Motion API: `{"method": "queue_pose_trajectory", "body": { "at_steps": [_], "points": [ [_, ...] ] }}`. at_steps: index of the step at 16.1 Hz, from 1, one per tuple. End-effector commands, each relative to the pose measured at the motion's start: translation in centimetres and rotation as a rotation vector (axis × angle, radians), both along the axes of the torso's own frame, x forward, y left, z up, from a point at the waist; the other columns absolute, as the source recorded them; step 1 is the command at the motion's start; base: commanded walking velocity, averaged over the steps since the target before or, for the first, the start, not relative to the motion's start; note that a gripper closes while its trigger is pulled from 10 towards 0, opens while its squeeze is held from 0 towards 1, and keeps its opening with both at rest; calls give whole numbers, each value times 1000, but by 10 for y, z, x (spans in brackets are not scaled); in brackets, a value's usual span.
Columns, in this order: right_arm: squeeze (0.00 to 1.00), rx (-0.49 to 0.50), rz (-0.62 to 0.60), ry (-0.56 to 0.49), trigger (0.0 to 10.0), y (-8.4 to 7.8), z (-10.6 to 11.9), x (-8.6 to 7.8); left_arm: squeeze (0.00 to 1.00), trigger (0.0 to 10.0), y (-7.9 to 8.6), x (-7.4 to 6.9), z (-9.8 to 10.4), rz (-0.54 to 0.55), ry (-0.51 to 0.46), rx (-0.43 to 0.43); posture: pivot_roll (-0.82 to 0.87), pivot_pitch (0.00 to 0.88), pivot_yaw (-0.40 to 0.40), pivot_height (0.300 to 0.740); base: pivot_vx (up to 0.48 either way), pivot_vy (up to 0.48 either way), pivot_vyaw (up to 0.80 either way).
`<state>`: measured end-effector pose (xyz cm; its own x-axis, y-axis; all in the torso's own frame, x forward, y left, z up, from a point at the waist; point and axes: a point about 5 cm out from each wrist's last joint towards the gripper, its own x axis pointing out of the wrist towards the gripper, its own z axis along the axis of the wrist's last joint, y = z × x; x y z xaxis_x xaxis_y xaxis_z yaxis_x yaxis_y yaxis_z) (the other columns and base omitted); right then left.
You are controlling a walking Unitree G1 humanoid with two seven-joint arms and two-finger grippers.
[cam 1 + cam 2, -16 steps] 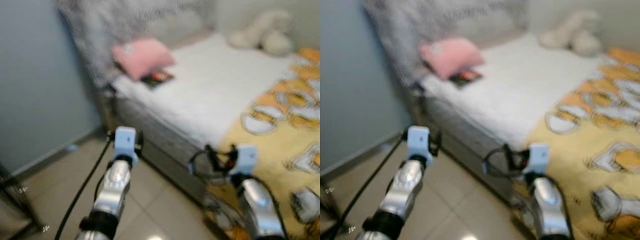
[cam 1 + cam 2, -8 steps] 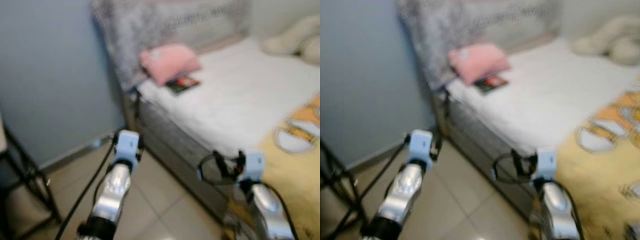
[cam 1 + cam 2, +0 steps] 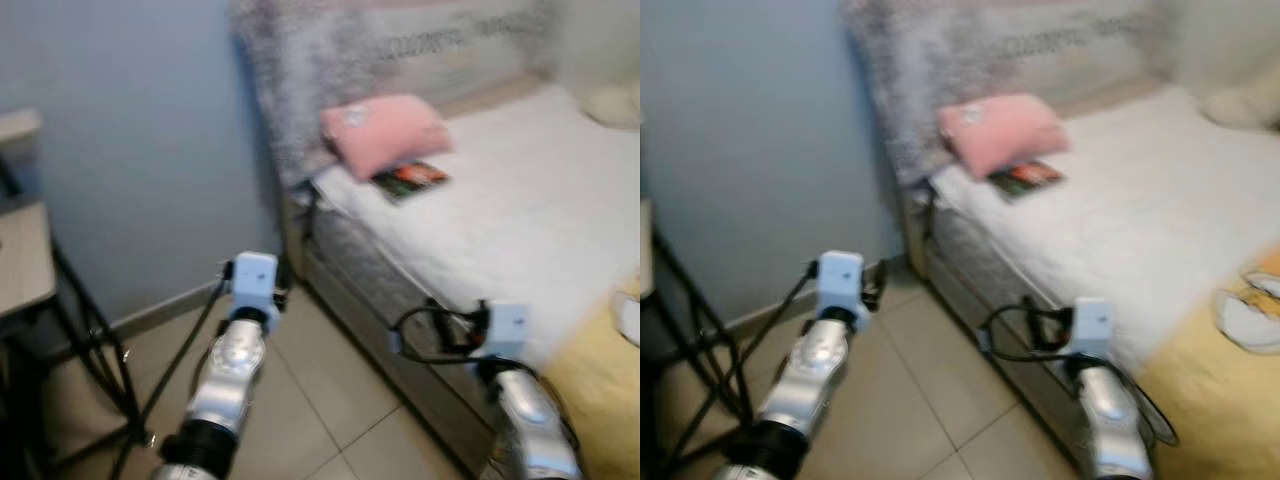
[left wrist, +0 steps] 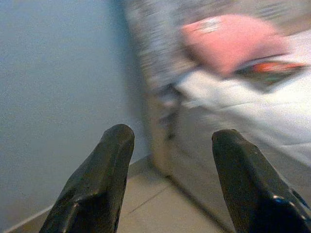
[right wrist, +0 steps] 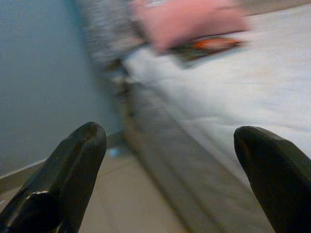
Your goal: Clean up the room
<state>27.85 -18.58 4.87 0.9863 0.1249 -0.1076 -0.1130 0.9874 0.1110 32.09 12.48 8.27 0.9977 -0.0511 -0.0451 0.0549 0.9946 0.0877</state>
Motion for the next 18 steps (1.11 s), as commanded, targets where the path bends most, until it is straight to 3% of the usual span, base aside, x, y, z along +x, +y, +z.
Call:
{"method": "queue_pose_trajectory", "body": {
  "at_steps": [1, 6, 8, 10, 15, 17, 18],
  "points": [
    [0, -14, 19, -9, 10000, 0, 2, -2, 0, 10000, 4, 0, 1, 25, 4, -11, 86, 0, 51, 740, 420, 0, 438],
    [0, -7, 36, -9, 10000, 3, 1, -8, 0, 10000, 15, -22, -11, -23, 25, 90, 86, 0, 61, 740, 0, 0, 425],
    [0, -11, 52, 0, 10000, 4, 0, -7, 0, 10000, -1, -12, 4, -47, -31, 61, 87, 0, 60, 740, 144, 0, 419],
    [0, -15, 60, 3, 10000, 5, 0, -6, 0, 10000, -4, -5, 7, -20, -22, 65, 83, 0, 62, 740, 371, -300, 419],
    [0, -24, 83, 11, 10000, 7, 0, -8, 0, 10000, -6, -8, 1, -15, 25, 52, 78, 0, 62, 740, 371, -300, 251],
    [0, -53, 75, -15, 10000, 6, 3, -6, 0, 10000, -15, -11, -9, -67, 74, 49, 84, 0, 57, 740, 139, -195, 0],
    [0, -42, 41, -8, 10000, 6, 2, -3, 0, 10000, -17, -11, -6, -89, 53, 49, 101, 0, 48, 740, 0, 0, 0]
  ]
}}
